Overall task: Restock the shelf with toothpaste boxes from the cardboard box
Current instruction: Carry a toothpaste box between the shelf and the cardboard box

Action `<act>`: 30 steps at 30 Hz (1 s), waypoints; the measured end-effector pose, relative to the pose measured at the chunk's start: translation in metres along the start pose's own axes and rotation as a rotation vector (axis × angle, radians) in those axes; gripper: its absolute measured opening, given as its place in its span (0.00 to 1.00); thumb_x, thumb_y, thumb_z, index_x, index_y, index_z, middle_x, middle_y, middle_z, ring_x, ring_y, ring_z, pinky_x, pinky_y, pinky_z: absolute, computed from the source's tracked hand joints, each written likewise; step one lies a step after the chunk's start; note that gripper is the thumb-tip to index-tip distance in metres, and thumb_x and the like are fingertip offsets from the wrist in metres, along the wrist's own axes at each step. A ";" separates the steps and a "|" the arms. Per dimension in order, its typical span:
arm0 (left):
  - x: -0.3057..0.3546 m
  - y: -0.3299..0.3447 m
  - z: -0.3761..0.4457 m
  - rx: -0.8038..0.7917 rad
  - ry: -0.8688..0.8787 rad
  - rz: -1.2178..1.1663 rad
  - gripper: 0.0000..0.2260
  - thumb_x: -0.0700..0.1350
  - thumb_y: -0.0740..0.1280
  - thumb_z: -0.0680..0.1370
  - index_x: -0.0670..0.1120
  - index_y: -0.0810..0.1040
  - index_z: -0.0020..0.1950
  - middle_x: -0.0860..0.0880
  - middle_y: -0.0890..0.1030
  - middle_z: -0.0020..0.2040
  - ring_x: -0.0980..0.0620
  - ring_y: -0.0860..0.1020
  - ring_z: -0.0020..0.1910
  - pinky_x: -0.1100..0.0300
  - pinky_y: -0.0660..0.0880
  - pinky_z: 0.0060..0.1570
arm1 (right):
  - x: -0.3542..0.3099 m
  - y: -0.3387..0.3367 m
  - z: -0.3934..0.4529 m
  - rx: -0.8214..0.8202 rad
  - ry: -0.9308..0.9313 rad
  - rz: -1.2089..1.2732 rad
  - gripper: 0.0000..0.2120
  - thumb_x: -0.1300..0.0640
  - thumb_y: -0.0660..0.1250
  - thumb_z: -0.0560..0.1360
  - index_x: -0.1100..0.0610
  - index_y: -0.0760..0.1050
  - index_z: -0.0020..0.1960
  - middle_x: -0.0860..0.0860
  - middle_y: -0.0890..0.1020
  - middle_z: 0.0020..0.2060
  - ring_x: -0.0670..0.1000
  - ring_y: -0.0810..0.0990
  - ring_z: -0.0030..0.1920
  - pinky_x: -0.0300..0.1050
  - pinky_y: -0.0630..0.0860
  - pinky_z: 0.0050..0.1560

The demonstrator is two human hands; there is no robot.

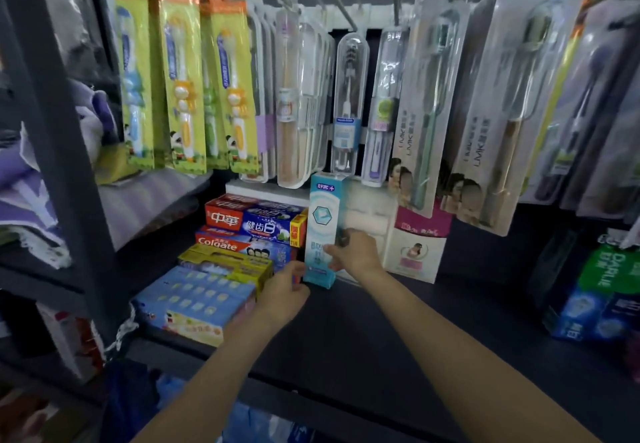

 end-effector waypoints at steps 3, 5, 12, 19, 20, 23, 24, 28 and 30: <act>0.002 0.007 0.000 -0.010 0.014 -0.006 0.17 0.33 0.60 0.77 0.44 0.69 0.65 0.45 0.71 0.66 0.47 0.73 0.61 0.57 0.76 0.54 | 0.008 -0.001 0.001 -0.011 0.025 -0.008 0.20 0.59 0.73 0.71 0.64 0.71 0.59 0.61 0.80 0.56 0.59 0.82 0.50 0.53 0.80 0.50; 0.005 0.009 0.002 -0.010 0.021 0.003 0.16 0.34 0.60 0.78 0.44 0.69 0.64 0.46 0.71 0.66 0.47 0.73 0.63 0.58 0.76 0.54 | 0.008 -0.001 0.002 -0.018 0.022 0.008 0.19 0.58 0.74 0.70 0.62 0.70 0.55 0.61 0.79 0.56 0.60 0.81 0.52 0.57 0.80 0.51; 0.013 0.011 0.000 -0.012 0.052 -0.002 0.15 0.35 0.60 0.78 0.44 0.69 0.64 0.45 0.70 0.67 0.47 0.72 0.64 0.58 0.76 0.55 | 0.005 -0.007 -0.003 -0.013 0.029 0.025 0.24 0.55 0.72 0.72 0.62 0.66 0.62 0.61 0.78 0.57 0.55 0.81 0.37 0.49 0.81 0.38; 0.014 0.012 -0.054 0.041 0.257 -0.102 0.12 0.31 0.60 0.75 0.44 0.73 0.53 0.45 0.80 0.51 0.55 0.78 0.45 0.59 0.76 0.49 | -0.011 -0.034 -0.075 0.045 -0.171 0.030 0.08 0.60 0.64 0.77 0.60 0.70 0.55 0.54 0.77 0.49 0.51 0.78 0.29 0.35 0.73 0.27; 0.011 0.015 -0.073 0.011 0.308 -0.096 0.11 0.31 0.60 0.75 0.45 0.73 0.51 0.47 0.80 0.47 0.58 0.78 0.42 0.65 0.75 0.47 | -0.008 -0.036 -0.099 0.016 -0.255 -0.014 0.05 0.62 0.64 0.77 0.58 0.72 0.52 0.53 0.78 0.46 0.49 0.79 0.29 0.34 0.73 0.28; -0.013 0.031 -0.147 -0.097 0.436 -0.028 0.10 0.37 0.58 0.72 0.42 0.76 0.49 0.51 0.77 0.44 0.60 0.76 0.41 0.73 0.71 0.44 | 0.018 -0.028 -0.189 -0.195 -0.427 -0.156 0.02 0.64 0.64 0.76 0.58 0.75 0.47 0.51 0.81 0.37 0.46 0.81 0.30 0.32 0.75 0.33; -0.025 0.036 -0.173 -0.118 0.480 -0.003 0.11 0.39 0.57 0.73 0.41 0.78 0.47 0.52 0.76 0.43 0.60 0.75 0.42 0.74 0.70 0.45 | 0.034 -0.021 -0.218 -0.278 -0.451 -0.211 0.02 0.63 0.64 0.76 0.59 0.76 0.46 0.50 0.82 0.36 0.45 0.81 0.31 0.33 0.75 0.34; -0.090 0.064 -0.267 -0.270 0.492 0.082 0.10 0.38 0.57 0.74 0.40 0.79 0.43 0.52 0.77 0.40 0.59 0.74 0.40 0.72 0.68 0.43 | 0.130 0.026 -0.312 -0.503 -0.418 -0.393 0.07 0.60 0.62 0.73 0.60 0.78 0.45 0.49 0.80 0.33 0.49 0.77 0.35 0.42 0.73 0.36; -0.142 0.091 -0.295 -0.411 0.355 0.189 0.09 0.39 0.59 0.73 0.43 0.80 0.44 0.50 0.80 0.42 0.58 0.75 0.42 0.71 0.66 0.43 | 0.193 0.059 -0.347 -0.631 -0.258 -0.452 0.09 0.56 0.59 0.74 0.58 0.77 0.45 0.53 0.81 0.37 0.53 0.79 0.38 0.48 0.75 0.38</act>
Point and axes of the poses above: each hand's wrist, its own z-axis towards the middle knuckle, its own y-axis out of the palm, x = y × z, the point moved 4 cm from there along z, towards the middle knuckle
